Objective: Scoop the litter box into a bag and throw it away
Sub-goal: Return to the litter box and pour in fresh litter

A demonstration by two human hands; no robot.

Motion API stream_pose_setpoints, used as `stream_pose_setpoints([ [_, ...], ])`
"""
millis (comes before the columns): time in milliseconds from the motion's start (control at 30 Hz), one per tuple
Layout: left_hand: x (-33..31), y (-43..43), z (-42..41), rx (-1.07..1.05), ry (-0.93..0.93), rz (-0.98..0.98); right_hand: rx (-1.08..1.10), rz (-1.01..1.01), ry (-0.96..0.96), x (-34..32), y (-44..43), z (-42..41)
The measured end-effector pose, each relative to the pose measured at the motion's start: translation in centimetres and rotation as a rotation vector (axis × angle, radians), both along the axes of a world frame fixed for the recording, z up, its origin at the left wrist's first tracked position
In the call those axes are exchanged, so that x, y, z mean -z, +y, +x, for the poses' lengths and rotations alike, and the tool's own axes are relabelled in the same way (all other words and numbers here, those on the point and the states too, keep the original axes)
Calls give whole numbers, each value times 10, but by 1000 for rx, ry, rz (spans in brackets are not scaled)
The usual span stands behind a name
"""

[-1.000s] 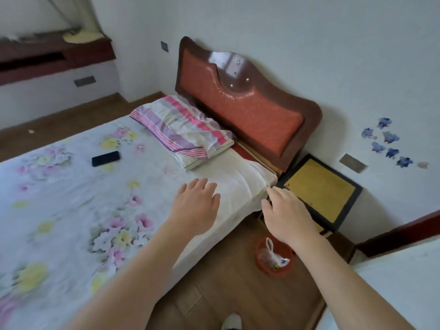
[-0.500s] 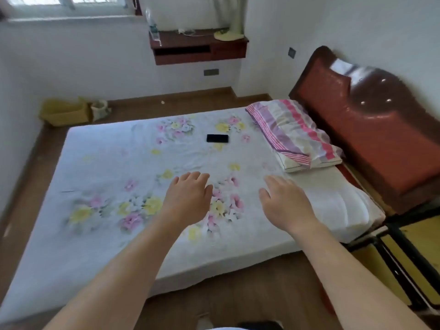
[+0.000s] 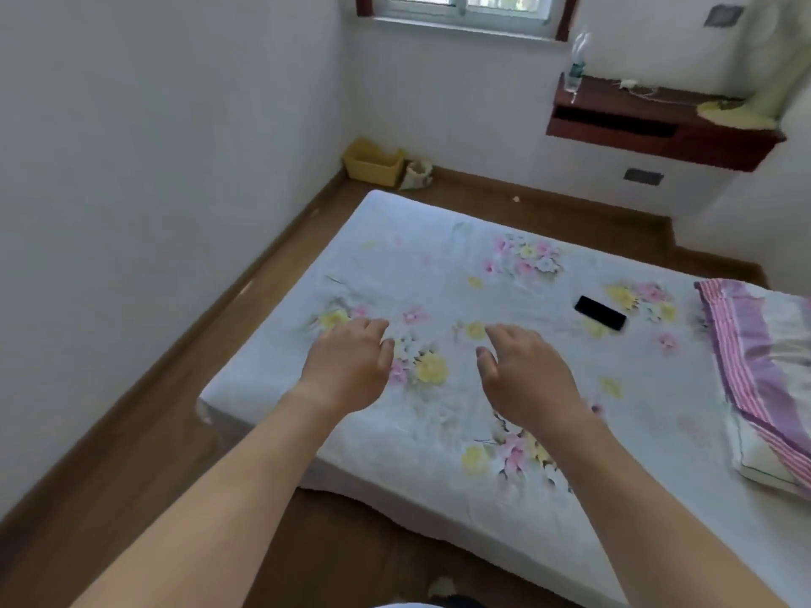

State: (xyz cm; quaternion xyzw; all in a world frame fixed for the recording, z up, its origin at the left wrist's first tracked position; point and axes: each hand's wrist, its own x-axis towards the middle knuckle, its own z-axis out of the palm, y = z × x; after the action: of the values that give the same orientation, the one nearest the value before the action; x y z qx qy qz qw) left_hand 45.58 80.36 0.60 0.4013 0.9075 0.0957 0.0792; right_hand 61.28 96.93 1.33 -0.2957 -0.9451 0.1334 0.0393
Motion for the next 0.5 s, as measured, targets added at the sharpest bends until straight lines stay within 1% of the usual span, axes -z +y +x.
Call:
stream_pose_setpoints([
  [233, -6, -77, -44, -326, 20, -18, -364, 45, 26, -3, -35, -105],
  [367, -5, -131, -62, -484, 24, -18, -511, 50, 14, -3, -75, -155],
  [500, -3, -192, -84, -594, 56, -3, -630, 33, 12, 2, -127, -207],
])
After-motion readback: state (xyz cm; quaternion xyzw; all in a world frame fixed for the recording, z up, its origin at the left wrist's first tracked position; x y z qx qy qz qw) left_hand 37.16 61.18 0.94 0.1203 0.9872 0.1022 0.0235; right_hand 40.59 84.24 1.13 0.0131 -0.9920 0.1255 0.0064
